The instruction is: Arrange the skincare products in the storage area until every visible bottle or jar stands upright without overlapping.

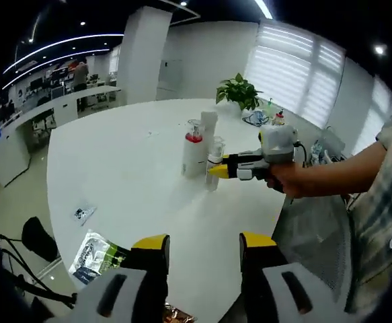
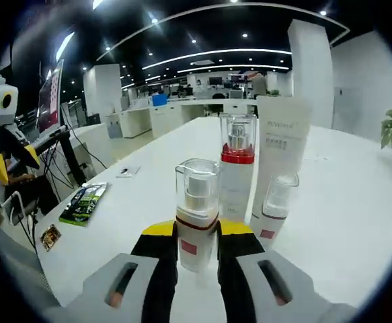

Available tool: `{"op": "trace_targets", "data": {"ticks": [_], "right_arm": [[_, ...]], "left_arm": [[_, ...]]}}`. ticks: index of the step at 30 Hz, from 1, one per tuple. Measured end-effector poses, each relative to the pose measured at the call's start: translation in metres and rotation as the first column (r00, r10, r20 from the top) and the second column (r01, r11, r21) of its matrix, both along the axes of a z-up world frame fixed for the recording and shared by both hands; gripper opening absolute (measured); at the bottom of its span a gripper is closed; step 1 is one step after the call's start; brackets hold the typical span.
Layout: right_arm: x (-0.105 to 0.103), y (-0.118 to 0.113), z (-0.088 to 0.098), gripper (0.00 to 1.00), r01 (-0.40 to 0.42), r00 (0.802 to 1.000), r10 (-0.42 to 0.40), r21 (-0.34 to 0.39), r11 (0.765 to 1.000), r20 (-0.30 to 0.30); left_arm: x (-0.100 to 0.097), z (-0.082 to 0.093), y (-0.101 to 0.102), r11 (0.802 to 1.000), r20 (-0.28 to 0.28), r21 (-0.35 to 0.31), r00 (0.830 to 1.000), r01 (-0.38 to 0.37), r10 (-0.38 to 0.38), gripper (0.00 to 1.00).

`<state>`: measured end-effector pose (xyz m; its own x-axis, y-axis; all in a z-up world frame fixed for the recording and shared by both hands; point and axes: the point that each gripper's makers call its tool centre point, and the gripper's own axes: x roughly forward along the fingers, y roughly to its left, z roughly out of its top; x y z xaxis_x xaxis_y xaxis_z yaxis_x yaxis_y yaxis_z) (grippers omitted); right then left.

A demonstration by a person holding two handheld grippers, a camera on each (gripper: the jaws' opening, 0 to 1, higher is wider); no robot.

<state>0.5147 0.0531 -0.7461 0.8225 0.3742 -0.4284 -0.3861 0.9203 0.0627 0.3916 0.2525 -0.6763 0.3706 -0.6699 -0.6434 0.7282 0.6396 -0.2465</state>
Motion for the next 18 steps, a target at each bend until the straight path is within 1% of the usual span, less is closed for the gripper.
{"op": "trace_targets", "data": {"ticks": [1, 2, 4, 7, 8, 10, 14, 15, 18], "right_arm": [[0.005, -0.001, -0.005, 0.19, 0.003, 1.000, -0.003, -0.021, 1.000, 0.015], [0.006, 0.000, -0.005, 0.19, 0.001, 1.000, -0.001, -0.024, 1.000, 0.020], [0.011, -0.001, -0.011, 0.19, 0.006, 0.999, -0.004, -0.054, 0.999, 0.033], [0.016, -0.003, -0.015, 0.19, 0.020, 0.998, -0.017, -0.055, 0.998, 0.055], [0.017, -0.002, -0.013, 0.20, 0.025, 0.997, -0.022, -0.038, 0.999, 0.080], [0.019, -0.003, -0.012, 0.20, 0.021, 0.993, -0.013, -0.075, 0.997, 0.115], [0.019, -0.004, -0.009, 0.20, 0.026, 0.991, -0.018, -0.060, 0.998, 0.130], [0.019, -0.003, -0.008, 0.20, 0.023, 0.991, -0.013, -0.069, 0.997, 0.134], [0.025, -0.005, -0.007, 0.21, 0.031, 0.993, -0.022, -0.075, 0.997, 0.115]], "left_arm": [[0.000, -0.002, 0.004, 1.000, 0.000, 0.009, 1.000, -0.001, 0.001, 0.43], [-0.001, -0.004, 0.007, 1.000, -0.003, 0.012, 1.000, 0.001, -0.001, 0.42], [-0.002, -0.004, 0.012, 1.000, -0.005, 0.014, 1.000, -0.005, 0.005, 0.42], [-0.003, -0.006, 0.018, 1.000, -0.010, 0.013, 1.000, -0.006, 0.006, 0.42], [-0.003, -0.006, 0.019, 1.000, -0.010, 0.013, 1.000, -0.009, 0.009, 0.42], [-0.002, -0.005, 0.022, 1.000, -0.003, 0.006, 1.000, -0.015, 0.015, 0.42], [-0.002, -0.009, 0.024, 1.000, -0.010, 0.010, 1.000, -0.001, 0.002, 0.41], [-0.002, -0.011, 0.024, 1.000, -0.012, 0.014, 1.000, 0.006, -0.005, 0.41], [0.000, -0.013, 0.022, 0.999, -0.007, 0.033, 0.999, 0.032, -0.032, 0.42]]}}
